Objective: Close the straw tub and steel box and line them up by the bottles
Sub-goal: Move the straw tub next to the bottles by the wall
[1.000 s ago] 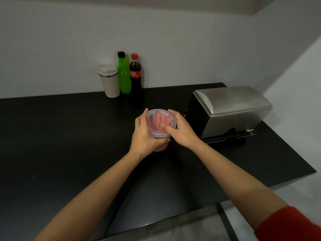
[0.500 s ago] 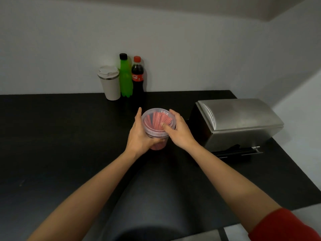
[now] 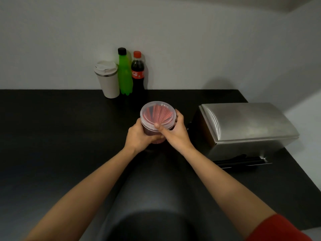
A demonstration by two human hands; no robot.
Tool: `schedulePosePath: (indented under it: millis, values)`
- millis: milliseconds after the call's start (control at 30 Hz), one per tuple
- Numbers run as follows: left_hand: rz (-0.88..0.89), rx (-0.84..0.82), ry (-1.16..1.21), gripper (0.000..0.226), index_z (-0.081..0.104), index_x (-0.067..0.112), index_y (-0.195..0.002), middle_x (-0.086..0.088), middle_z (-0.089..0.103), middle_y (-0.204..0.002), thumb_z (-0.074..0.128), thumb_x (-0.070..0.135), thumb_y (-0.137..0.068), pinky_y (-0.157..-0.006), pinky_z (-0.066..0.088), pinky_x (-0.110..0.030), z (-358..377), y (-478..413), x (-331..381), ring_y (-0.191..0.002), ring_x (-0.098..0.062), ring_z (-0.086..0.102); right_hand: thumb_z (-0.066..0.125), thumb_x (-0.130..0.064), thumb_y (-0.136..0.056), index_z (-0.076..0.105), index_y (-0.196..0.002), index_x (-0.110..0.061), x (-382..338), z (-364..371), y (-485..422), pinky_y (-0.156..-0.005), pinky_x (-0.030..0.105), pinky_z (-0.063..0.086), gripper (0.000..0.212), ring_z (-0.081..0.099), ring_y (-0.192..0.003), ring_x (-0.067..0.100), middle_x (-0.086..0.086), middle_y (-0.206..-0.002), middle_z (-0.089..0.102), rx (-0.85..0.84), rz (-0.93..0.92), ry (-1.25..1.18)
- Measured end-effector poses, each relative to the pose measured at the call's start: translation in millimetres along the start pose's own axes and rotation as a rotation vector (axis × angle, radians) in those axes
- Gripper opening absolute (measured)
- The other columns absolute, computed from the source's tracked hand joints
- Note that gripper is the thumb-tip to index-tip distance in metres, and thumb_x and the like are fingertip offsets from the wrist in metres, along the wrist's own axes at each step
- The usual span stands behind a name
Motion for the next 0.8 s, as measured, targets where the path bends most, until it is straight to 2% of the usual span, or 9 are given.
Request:
schedulePosePath:
  millis: [67,167,267,367,500,600,667,733,800]
  values:
    - [0.003,-0.007,-0.005,0.086,0.042,0.014,-0.134,-0.002,0.060,-0.123,0.083,0.035,-0.062,-0.074,0.036,-0.005,0,-7,0,-0.106,-0.006,0.054,0.084,-0.046,-0.055,0.019,-0.143,-0.025,1,2,-4,-0.075,0.002,0.037,0.112,0.040,-0.119,-0.001,-0.005,-0.139,0.044,0.001,-0.031,-0.003]
    - [-0.005,-0.013,-0.012,0.084,0.044,0.014,-0.131,-0.002,0.062,-0.119,0.086,0.027,-0.060,-0.071,0.037,-0.006,0,-19,-2,-0.103,-0.009,0.057,0.089,-0.031,-0.054,0.011,-0.146,-0.024,2,5,-15,-0.085,0.004,0.030,0.121,0.033,-0.123,0.001,-0.002,-0.143,0.039,0.026,-0.026,0.027]
    - [0.001,-0.018,-0.024,0.085,0.044,0.013,-0.130,-0.004,0.062,-0.120,0.087,0.027,-0.058,-0.078,0.040,-0.012,-1,-32,-4,-0.106,-0.013,0.058,0.088,-0.020,-0.055,0.016,-0.144,-0.019,3,8,-28,-0.088,0.005,0.028,0.115,0.035,-0.124,0.003,-0.001,-0.140,0.041,0.062,-0.049,0.052]
    - [0.029,-0.037,-0.027,0.087,0.041,0.012,-0.132,-0.006,0.061,-0.123,0.086,0.027,-0.060,-0.086,0.042,-0.021,0,-46,-8,-0.113,-0.020,0.058,0.087,-0.017,-0.055,0.026,-0.139,-0.020,7,11,-40,-0.096,0.014,0.035,0.104,0.039,-0.121,0.003,-0.004,-0.134,0.045,0.108,-0.048,0.051]
    - [-0.028,-0.075,0.042,0.091,0.040,0.019,-0.134,-0.003,0.058,-0.127,0.087,0.031,-0.057,-0.091,0.043,-0.025,2,-63,-15,-0.116,-0.017,0.055,0.088,-0.021,-0.054,0.032,-0.135,-0.021,13,20,-57,-0.101,0.028,0.040,0.098,0.045,-0.124,0.012,-0.002,-0.132,0.048,0.160,-0.015,0.039]
    - [-0.082,-0.071,0.113,0.086,0.042,0.021,-0.134,-0.001,0.059,-0.127,0.086,0.025,-0.060,-0.086,0.042,-0.020,5,-78,-22,-0.115,-0.016,0.056,0.087,-0.023,-0.052,0.038,-0.129,-0.024,13,25,-74,-0.098,0.026,0.042,0.091,0.049,-0.121,0.011,-0.004,-0.127,0.052,0.200,-0.025,0.026]
    - [-0.099,-0.084,0.148,0.081,0.044,0.019,-0.134,-0.002,0.060,-0.127,0.084,0.020,-0.064,-0.085,0.044,-0.017,6,-88,-26,-0.114,-0.016,0.057,0.087,-0.021,-0.053,0.043,-0.128,-0.023,12,27,-86,-0.100,0.030,0.044,0.088,0.051,-0.119,0.010,-0.005,-0.125,0.055,0.211,-0.010,0.016]
    - [-0.097,-0.102,0.146,0.077,0.045,0.017,-0.135,-0.004,0.060,-0.128,0.082,0.020,-0.068,-0.092,0.046,-0.023,7,-96,-29,-0.115,-0.016,0.057,0.087,-0.019,-0.053,0.047,-0.125,-0.023,12,28,-97,-0.099,0.033,0.047,0.082,0.053,-0.116,0.008,-0.007,-0.121,0.058,0.225,-0.007,0.009]
    - [-0.080,-0.106,0.125,0.076,0.044,0.016,-0.137,-0.004,0.060,-0.128,0.081,0.021,-0.070,-0.094,0.044,-0.023,5,-103,-32,-0.115,-0.015,0.057,0.087,-0.019,-0.053,0.047,-0.124,-0.023,11,29,-106,-0.096,0.028,0.047,0.081,0.054,-0.115,0.008,-0.007,-0.120,0.057,0.252,-0.006,-0.001]
Point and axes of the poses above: each hand's wrist, its own y-axis away from the middle knuckle, its own z-axis out of the palm, x = y × z, the point moved 3 cm from there along -y, towards the middle knuckle
